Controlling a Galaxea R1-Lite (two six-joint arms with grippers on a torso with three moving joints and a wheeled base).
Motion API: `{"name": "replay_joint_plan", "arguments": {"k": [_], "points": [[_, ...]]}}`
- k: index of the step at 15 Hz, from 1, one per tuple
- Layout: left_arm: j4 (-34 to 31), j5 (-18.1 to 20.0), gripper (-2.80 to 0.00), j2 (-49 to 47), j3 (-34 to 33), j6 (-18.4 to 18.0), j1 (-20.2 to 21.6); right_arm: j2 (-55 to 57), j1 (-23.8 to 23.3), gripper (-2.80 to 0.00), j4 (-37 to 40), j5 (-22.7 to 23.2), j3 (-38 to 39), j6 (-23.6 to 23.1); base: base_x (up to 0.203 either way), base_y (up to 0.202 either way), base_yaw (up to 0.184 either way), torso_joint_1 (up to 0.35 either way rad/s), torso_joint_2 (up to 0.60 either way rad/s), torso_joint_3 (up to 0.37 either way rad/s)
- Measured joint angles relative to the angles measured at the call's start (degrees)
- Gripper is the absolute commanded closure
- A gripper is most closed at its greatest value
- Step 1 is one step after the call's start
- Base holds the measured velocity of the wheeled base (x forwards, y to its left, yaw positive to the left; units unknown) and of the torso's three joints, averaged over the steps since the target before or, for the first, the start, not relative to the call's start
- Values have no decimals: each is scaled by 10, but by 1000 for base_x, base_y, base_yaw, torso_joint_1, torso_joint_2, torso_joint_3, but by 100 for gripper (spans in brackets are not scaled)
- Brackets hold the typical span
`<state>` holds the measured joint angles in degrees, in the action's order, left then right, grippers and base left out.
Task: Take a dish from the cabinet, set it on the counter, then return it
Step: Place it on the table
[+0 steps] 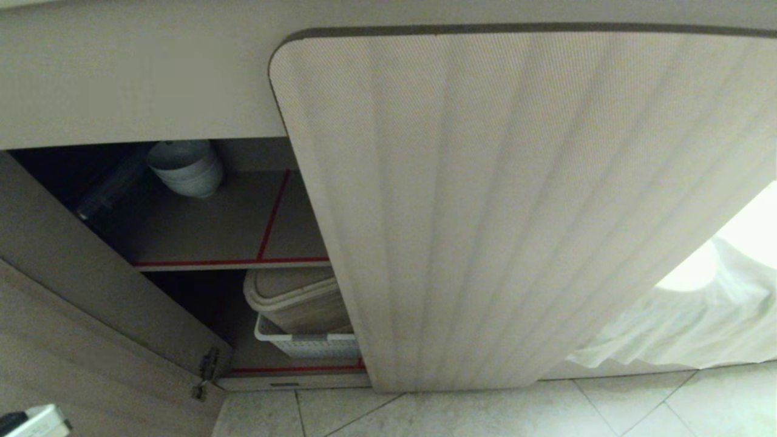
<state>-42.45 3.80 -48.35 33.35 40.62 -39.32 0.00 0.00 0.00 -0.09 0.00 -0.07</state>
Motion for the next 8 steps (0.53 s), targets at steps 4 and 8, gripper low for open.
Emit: {"name": "replay_joint_plan", "arguments": {"k": [4, 8], "points": [[0, -1, 0, -4, 5, 0, -9, 0, 0, 0, 0, 0, 0, 0, 0, 0, 0, 0, 0, 0], [0, -1, 0, -5, 6, 0, -10, 0, 0, 0, 0, 0, 0, 0, 0, 0, 0, 0, 0, 0]]}}
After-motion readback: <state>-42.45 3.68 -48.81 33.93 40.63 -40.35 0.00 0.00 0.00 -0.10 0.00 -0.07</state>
